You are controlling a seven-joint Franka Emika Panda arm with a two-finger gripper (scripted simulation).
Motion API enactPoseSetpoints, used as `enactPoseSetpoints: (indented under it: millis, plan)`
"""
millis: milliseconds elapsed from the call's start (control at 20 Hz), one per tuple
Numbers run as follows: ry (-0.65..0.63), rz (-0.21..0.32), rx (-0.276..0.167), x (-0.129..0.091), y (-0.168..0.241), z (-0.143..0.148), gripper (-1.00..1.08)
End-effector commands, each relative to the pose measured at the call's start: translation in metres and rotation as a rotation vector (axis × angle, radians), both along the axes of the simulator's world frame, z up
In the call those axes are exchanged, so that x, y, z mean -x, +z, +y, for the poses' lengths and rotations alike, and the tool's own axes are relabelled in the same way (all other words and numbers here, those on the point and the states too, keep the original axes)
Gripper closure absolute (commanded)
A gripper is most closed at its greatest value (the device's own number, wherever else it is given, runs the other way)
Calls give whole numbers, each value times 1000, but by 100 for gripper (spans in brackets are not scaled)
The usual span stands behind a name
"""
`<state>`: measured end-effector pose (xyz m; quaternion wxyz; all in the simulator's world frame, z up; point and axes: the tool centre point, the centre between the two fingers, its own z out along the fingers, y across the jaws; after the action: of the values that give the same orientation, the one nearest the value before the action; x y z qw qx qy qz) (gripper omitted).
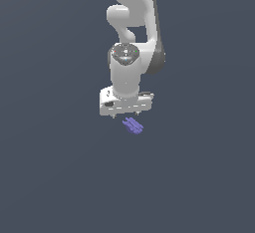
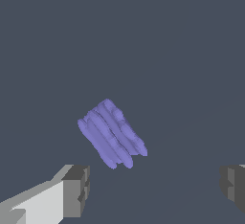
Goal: Pick up the object and move it to a goal position.
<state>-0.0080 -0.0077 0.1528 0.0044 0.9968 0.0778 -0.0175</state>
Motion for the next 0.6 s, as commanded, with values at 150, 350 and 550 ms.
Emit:
enactPoseSetpoints:
  millis: [150, 350, 550]
  plan:
    - [123, -5, -3, 2, -11, 7, -92]
    - [242, -10, -7, 5, -21, 13, -92]
    - [366, -15, -11, 8, -31, 20, -92]
